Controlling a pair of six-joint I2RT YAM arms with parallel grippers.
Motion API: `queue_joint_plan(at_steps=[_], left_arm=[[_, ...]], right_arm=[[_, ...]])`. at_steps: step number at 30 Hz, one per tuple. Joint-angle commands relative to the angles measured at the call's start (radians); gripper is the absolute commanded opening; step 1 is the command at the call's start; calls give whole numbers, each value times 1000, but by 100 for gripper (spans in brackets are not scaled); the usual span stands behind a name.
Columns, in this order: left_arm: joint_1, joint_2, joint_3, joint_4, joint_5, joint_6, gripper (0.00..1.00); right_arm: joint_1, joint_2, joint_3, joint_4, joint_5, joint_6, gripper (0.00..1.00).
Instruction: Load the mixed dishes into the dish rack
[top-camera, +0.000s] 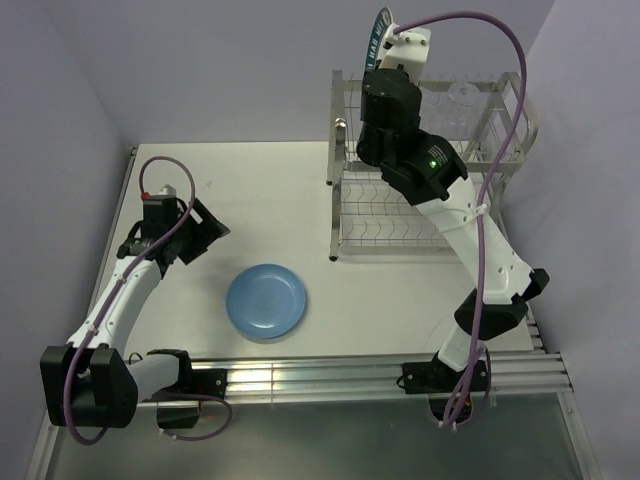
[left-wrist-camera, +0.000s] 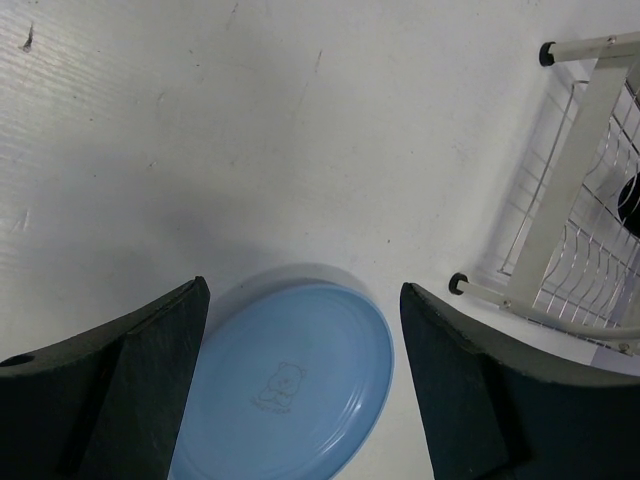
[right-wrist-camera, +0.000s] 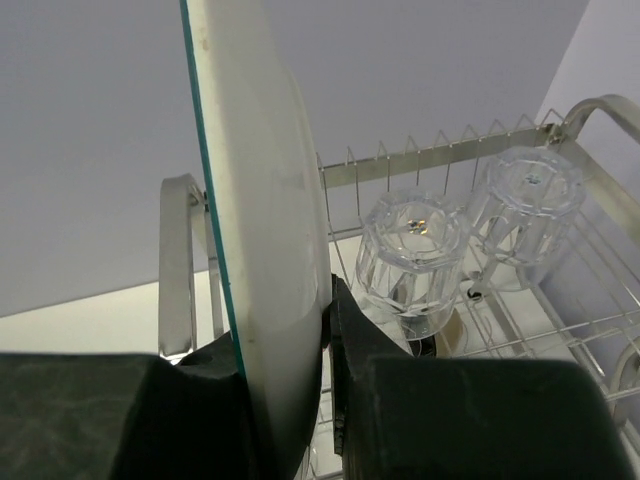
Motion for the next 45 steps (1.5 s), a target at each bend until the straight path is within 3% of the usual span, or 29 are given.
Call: queue_joint_plan(at_steps=[1, 9, 30, 45], left_arm=[[-10, 4, -6, 31, -41, -10, 83], [-12, 35, -10, -9, -116, -41, 84], [-14, 36, -48, 19, -101, -49, 84], [-20, 44, -49, 11, -119, -55, 84]], right_arm=[[-20, 25, 5, -8, -30, 78, 0], [-27, 76, 34, -32, -19, 100, 0], [-61, 100, 71, -25, 16, 34, 0], [-77, 131, 37, -49, -9, 72, 0]])
